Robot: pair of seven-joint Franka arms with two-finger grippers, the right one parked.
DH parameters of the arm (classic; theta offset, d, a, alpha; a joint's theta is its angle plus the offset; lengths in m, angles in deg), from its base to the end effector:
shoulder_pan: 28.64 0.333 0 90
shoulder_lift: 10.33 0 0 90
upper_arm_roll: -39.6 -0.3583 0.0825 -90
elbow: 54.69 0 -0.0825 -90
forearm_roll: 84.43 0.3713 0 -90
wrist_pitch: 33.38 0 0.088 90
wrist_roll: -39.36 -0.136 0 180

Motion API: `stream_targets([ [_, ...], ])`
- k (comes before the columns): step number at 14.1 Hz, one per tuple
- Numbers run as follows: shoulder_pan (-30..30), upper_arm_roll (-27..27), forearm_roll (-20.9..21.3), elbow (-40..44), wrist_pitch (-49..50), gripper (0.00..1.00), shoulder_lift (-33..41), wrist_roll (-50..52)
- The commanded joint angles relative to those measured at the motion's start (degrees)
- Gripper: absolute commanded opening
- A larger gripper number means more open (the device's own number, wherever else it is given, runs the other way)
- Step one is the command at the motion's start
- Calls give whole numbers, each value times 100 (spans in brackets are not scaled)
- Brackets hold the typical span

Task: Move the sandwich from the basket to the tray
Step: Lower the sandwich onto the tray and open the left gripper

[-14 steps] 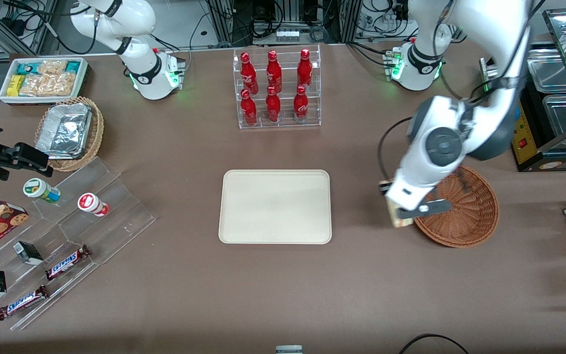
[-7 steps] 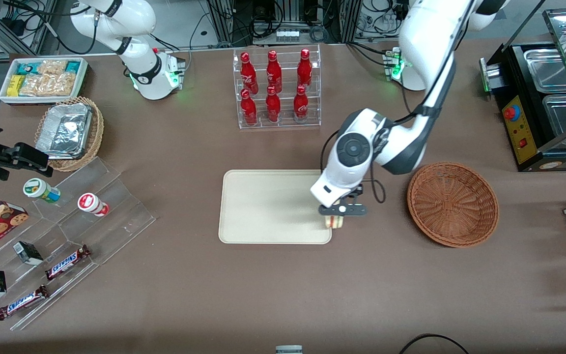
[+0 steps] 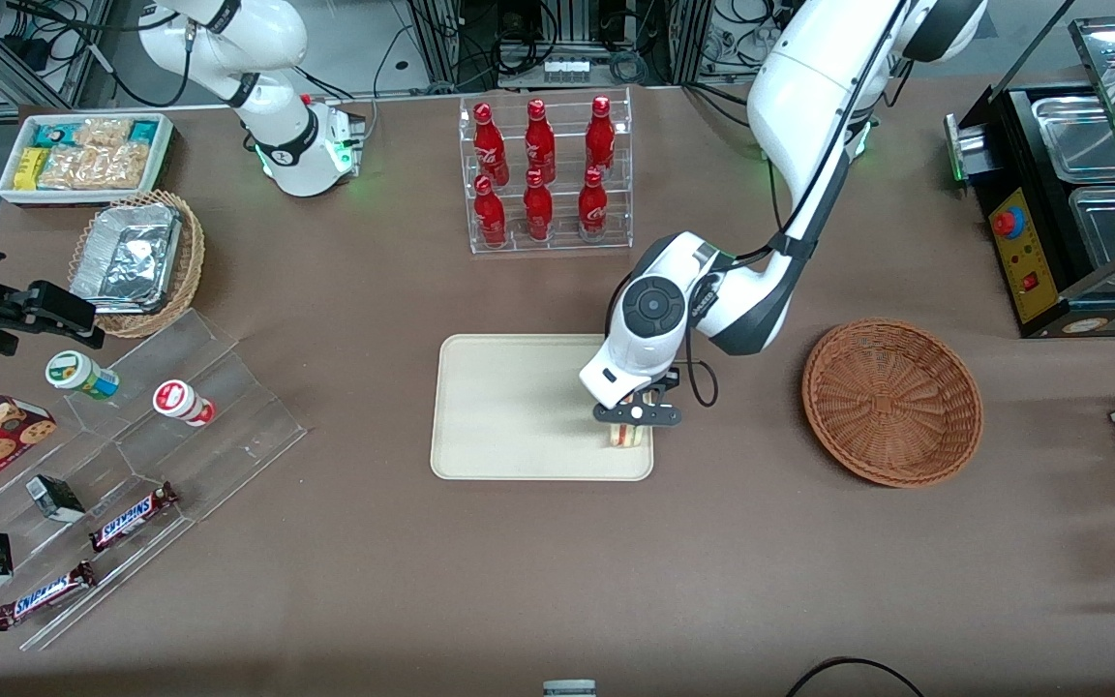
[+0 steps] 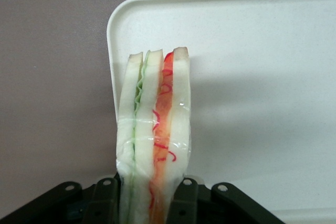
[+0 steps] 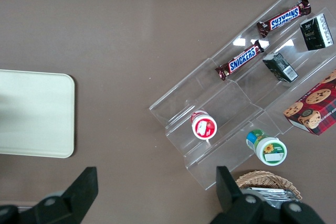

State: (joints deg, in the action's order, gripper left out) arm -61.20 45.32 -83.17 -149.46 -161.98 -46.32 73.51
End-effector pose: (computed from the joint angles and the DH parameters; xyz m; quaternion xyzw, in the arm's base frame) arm 0.5520 -0.4230 0.2570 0.9991 -0.0341 -0.0263 0.0067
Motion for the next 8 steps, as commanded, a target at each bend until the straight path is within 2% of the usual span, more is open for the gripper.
stream_targets([
  [1, -74, -62, -73, 222, -226, 33, -215, 171],
  [3, -74, -62, -292, 222, -455, 33, -285, 232],
  [7, -241, -62, -284, 240, -491, 34, -417, 215],
  [8, -241, -62, -275, 240, -508, 42, -417, 215],
])
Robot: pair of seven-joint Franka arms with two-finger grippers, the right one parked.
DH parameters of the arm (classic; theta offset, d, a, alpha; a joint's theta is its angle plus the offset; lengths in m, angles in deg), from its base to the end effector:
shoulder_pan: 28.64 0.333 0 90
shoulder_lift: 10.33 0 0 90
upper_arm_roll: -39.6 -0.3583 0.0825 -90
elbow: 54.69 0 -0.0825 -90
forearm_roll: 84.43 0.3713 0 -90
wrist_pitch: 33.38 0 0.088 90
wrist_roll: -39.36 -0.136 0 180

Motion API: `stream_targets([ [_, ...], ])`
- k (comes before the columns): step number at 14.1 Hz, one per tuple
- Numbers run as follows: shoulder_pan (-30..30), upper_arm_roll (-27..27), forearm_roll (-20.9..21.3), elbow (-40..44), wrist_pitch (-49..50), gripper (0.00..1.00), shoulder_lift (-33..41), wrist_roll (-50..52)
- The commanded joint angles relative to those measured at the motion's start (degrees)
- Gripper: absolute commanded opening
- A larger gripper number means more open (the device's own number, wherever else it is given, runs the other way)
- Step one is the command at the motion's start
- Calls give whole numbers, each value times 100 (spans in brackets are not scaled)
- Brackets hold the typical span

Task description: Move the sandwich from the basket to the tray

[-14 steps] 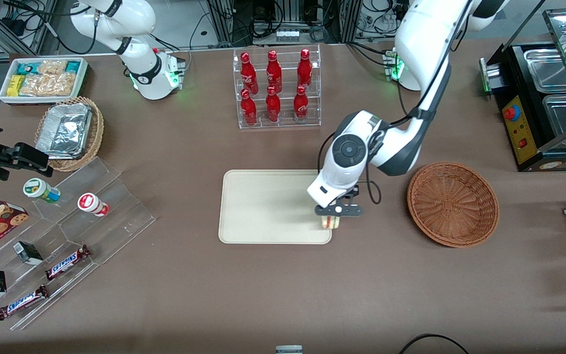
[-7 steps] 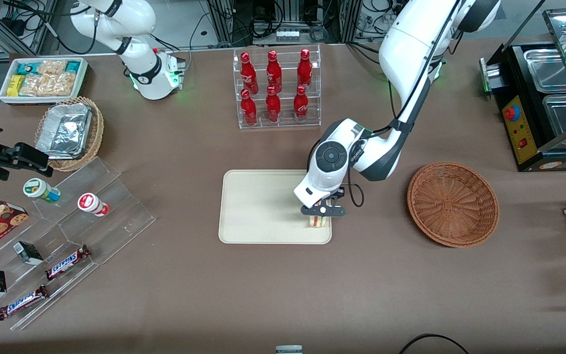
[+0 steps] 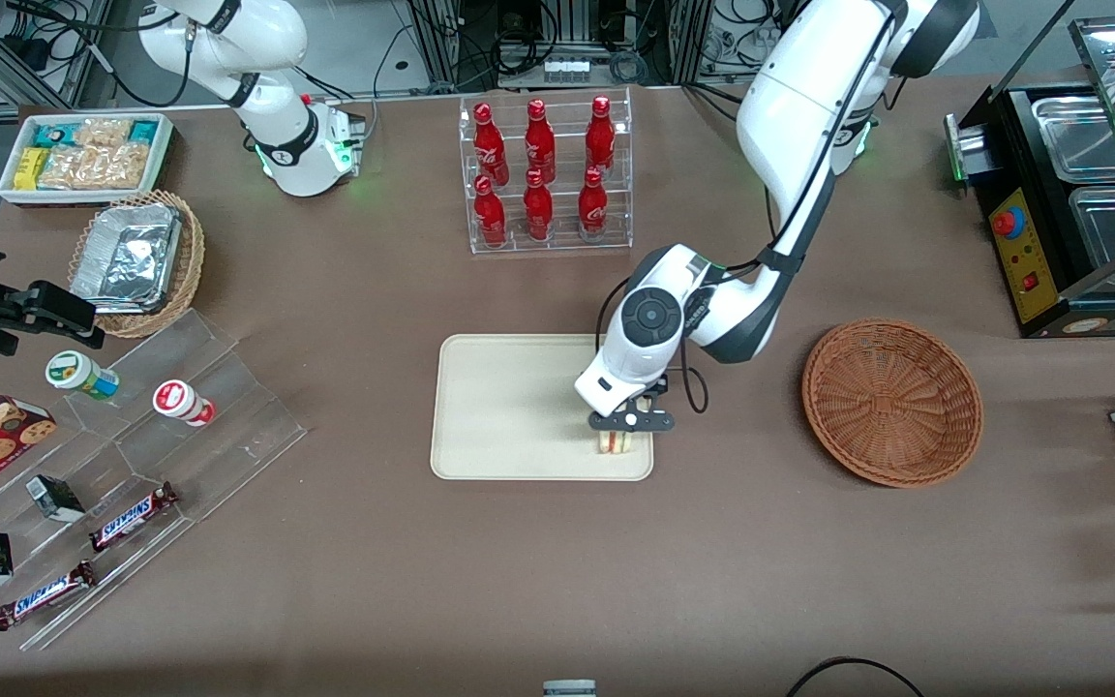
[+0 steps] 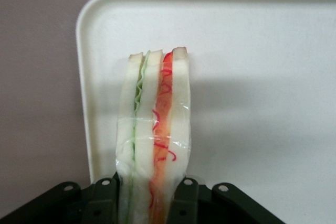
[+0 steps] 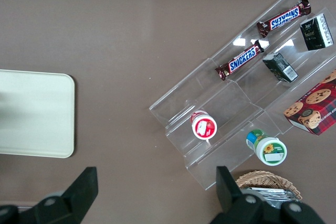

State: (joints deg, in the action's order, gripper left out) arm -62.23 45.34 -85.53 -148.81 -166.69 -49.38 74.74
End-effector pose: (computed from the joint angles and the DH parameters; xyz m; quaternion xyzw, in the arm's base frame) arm 0.5512 -0.4406 0.2316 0.9991 -0.0167 -0.0212 0.0322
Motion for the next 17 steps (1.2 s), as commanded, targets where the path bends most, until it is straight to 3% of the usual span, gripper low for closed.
stream_targets([
  [1, -138, -64, -31, 174, -38, 56, -103, 84],
  [2, -138, -64, -22, 174, -29, 73, -77, 84],
  [3, -147, -73, -13, 192, -29, 85, -41, 84],
  [5, -129, -91, -4, 201, 41, 99, 116, 101],
  [10, 291, -371, -13, 157, 1542, 100, 1205, 110],
  [14, 1090, -416, -13, 130, 2394, 100, 2066, -30],
  [17, 1924, -416, -83, 113, 2949, 100, 2559, -1230],
])
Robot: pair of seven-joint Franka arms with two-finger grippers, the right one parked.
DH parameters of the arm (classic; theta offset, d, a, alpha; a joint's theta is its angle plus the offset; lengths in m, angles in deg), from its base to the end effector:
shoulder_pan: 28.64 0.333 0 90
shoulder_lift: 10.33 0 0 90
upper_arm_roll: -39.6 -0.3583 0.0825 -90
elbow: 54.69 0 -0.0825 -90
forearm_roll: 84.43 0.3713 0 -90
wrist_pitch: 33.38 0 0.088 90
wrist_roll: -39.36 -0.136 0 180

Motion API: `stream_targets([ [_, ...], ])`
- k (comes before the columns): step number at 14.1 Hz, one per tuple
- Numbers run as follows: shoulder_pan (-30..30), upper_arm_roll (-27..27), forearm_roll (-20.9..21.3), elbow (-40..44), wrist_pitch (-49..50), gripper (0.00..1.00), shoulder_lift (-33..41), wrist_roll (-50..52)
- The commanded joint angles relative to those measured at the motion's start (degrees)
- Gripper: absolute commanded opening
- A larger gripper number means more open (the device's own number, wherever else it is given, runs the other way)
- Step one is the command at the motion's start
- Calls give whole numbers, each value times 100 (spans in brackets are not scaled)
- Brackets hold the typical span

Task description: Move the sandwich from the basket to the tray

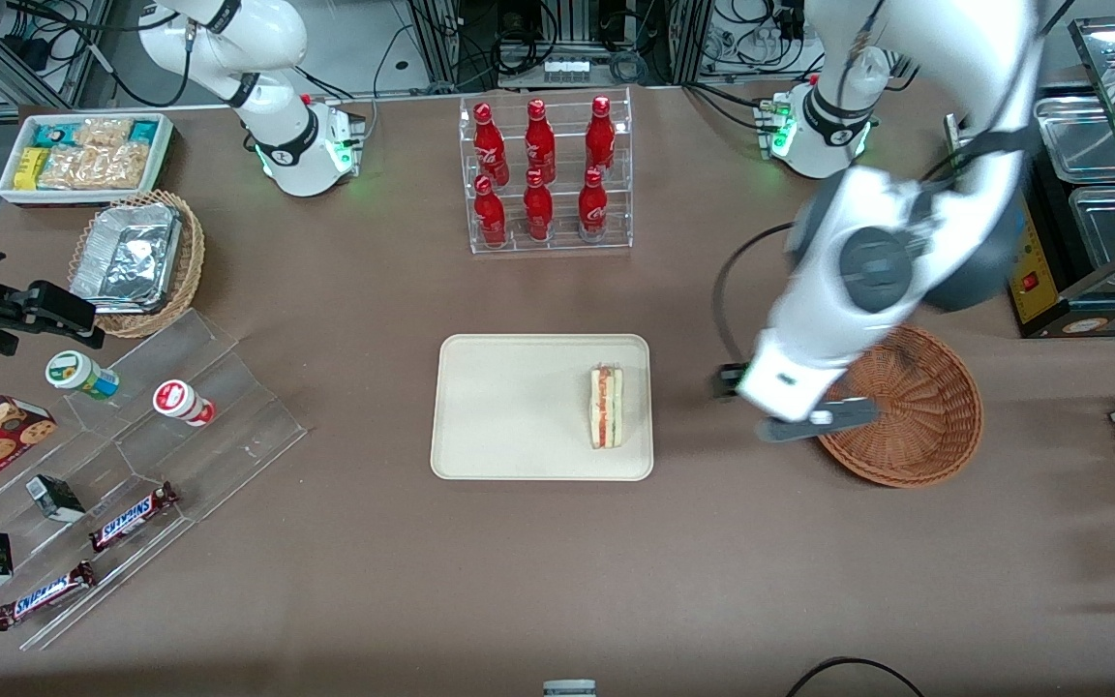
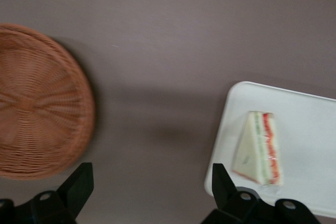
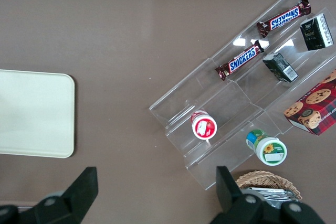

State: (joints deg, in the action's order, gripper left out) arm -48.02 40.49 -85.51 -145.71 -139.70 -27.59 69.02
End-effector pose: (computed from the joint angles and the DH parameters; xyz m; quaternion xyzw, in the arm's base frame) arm 0.6065 -0.2249 0.4737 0.9962 0.0849 -0.0203 0.0030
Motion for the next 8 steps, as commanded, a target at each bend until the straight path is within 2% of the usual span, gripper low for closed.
stream_targets([
  [1, 828, 69, -85, -189, 435, 100, 590, -1072],
  [4, 1348, 69, 2, -197, 840, 100, 1065, -1569],
  [8, 1428, -45, 161, -285, 1182, 100, 1567, -1551],
])
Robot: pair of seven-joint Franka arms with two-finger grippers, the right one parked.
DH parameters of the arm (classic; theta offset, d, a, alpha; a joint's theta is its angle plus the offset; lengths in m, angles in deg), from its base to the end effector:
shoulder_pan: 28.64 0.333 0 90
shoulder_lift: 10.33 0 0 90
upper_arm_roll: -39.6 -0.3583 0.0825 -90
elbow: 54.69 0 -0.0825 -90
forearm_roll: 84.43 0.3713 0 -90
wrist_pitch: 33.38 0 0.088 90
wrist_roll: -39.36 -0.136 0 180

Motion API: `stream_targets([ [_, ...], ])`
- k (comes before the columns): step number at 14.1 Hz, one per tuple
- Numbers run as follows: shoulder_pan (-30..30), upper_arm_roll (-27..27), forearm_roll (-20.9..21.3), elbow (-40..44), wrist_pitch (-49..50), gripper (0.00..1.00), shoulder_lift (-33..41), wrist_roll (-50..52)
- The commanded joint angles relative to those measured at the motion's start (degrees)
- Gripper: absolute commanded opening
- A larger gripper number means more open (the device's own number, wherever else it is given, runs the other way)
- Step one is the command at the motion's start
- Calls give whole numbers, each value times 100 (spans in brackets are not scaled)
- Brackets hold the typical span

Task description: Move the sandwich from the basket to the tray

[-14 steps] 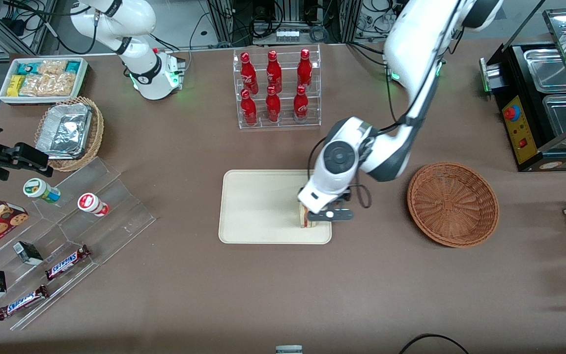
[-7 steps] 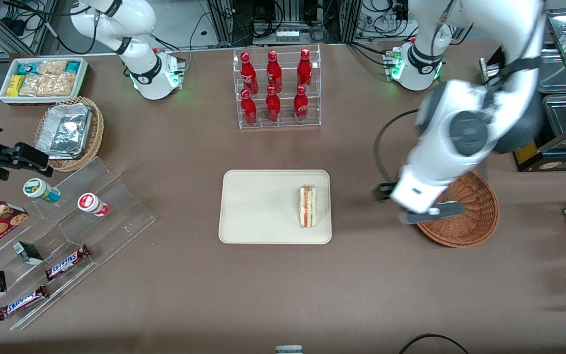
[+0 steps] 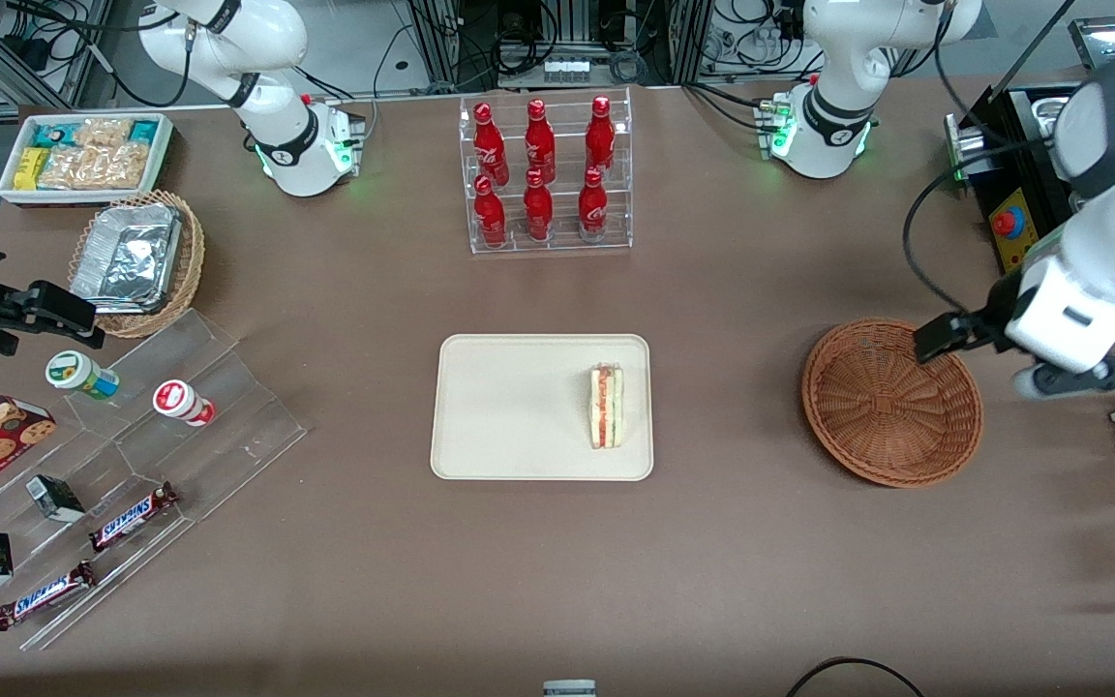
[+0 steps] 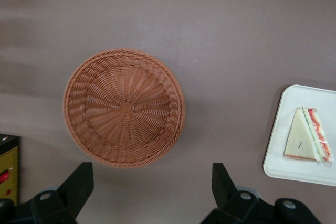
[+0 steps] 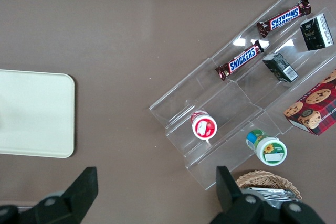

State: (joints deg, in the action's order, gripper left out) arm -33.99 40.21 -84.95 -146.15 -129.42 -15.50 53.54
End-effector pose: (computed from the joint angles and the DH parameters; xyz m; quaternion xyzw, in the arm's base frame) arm 0.5762 -0.0610 0.5846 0.9974 0.0722 -0.0059 0.0040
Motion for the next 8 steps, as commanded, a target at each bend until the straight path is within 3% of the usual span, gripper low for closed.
stream_targets([
  [1, 147, 18, 105, -241, 260, 100, 489, -11],
  [5, 201, 53, 87, -241, 516, 100, 964, -64],
  [8, 490, 404, 96, -197, 665, 100, 1062, -55],
])
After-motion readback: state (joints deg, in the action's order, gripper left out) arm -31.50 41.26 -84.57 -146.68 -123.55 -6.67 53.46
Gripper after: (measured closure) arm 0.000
